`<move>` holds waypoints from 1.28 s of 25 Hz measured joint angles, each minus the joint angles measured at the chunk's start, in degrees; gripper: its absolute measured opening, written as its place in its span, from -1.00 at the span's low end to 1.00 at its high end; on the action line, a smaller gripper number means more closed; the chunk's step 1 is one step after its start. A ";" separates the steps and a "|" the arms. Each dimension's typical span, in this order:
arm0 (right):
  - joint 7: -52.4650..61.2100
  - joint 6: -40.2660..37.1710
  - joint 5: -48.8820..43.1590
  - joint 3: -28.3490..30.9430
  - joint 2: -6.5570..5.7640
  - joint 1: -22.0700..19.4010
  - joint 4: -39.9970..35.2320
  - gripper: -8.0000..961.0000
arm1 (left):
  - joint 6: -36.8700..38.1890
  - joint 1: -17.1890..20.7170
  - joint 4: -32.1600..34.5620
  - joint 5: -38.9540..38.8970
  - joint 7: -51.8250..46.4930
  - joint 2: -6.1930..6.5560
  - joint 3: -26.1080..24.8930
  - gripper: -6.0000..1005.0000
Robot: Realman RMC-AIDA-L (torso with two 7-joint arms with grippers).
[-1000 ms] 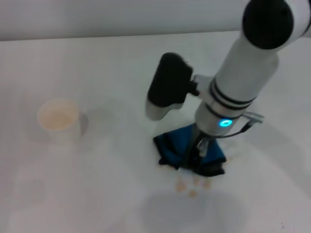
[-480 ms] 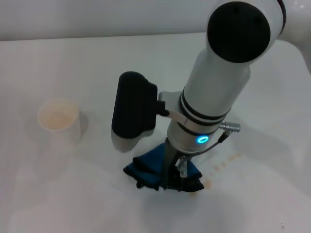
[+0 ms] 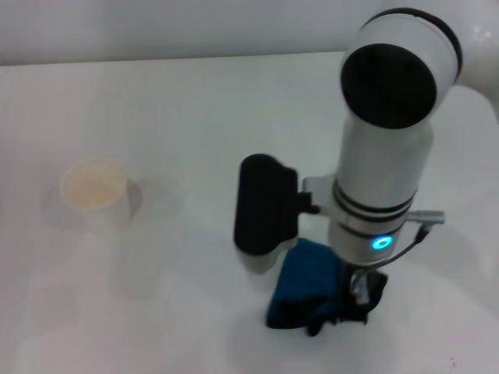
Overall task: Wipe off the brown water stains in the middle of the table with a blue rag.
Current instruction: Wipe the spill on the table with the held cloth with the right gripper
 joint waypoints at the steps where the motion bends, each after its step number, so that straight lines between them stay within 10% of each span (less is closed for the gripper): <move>1: 0.32 0.74 -1.72 0.83 -0.04 -0.54 -0.39 -0.71 | 0.05 -0.15 0.00 0.00 -0.01 0.01 0.00 0.75; 20: -0.06 3.79 -21.22 15.38 -0.47 -4.99 1.16 -0.72 | 0.96 -0.73 0.00 0.16 -0.01 0.04 -0.17 0.75; 32: -10.81 7.96 -2.39 13.92 -0.09 -7.50 -8.74 -0.72 | 2.16 -1.77 0.05 0.16 -0.01 0.19 0.00 0.75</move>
